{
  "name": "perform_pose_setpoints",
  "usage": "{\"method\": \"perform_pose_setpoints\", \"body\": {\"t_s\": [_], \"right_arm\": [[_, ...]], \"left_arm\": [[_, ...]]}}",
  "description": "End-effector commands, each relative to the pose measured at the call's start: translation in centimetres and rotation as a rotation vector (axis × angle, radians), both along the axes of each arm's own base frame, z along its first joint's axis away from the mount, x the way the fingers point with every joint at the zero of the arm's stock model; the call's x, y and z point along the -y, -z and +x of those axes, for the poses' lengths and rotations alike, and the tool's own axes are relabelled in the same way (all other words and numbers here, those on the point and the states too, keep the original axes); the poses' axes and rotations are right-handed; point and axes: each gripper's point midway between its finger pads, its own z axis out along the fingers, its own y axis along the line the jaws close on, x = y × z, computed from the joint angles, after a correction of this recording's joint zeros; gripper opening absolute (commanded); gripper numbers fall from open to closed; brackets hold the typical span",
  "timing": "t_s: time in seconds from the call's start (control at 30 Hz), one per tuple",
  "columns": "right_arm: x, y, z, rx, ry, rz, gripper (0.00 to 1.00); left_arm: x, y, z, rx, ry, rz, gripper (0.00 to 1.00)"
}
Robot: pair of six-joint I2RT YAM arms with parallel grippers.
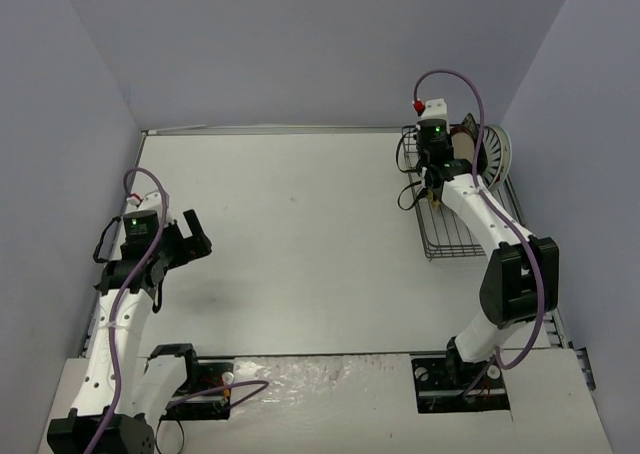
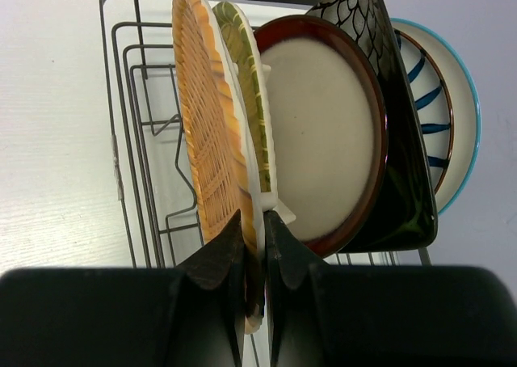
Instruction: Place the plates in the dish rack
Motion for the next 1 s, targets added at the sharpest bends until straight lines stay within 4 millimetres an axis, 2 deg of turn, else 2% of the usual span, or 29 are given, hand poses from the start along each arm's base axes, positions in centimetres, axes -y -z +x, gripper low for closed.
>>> {"method": "perform_pose_setpoints", "body": {"t_s": [0.0, 0.17, 0.3, 0.5, 0.67, 0.97], "right_arm": [[-0.1, -6.7, 1.6, 0.239, 0.011, 0.056, 0.00], [-0.1, -9.0, 0.9, 0.313, -0.007, 0.068, 0.00], [-0.5, -8.4, 1.0, 0.299, -0.032, 0.069, 0.00], [-0.6, -5.2, 1.6, 0.231, -0.029, 0.071, 0.00], [-0.7, -0.9, 2.1, 0.152, -0.030, 0.094, 0.00], [-0.8, 2.9, 1.9, 0.089, -0.032, 0.127, 0.00]], "left_arm": [[-0.3, -2.4, 1.7, 0.092, 0.009, 0.022, 0.97], [-0.2, -2.4, 1.7, 0.092, 0.009, 0.021, 0.97], [-0.2, -2.5, 1.7, 0.096, 0.011, 0.019, 0.97], [-0.2, -2.6, 1.7, 0.101, 0.014, 0.021, 0.97], [-0.2, -2.6, 1.6, 0.103, 0.013, 0.022, 0.97], [-0.1, -2.7, 1.6, 0.104, 0.018, 0.021, 0.97]]}}
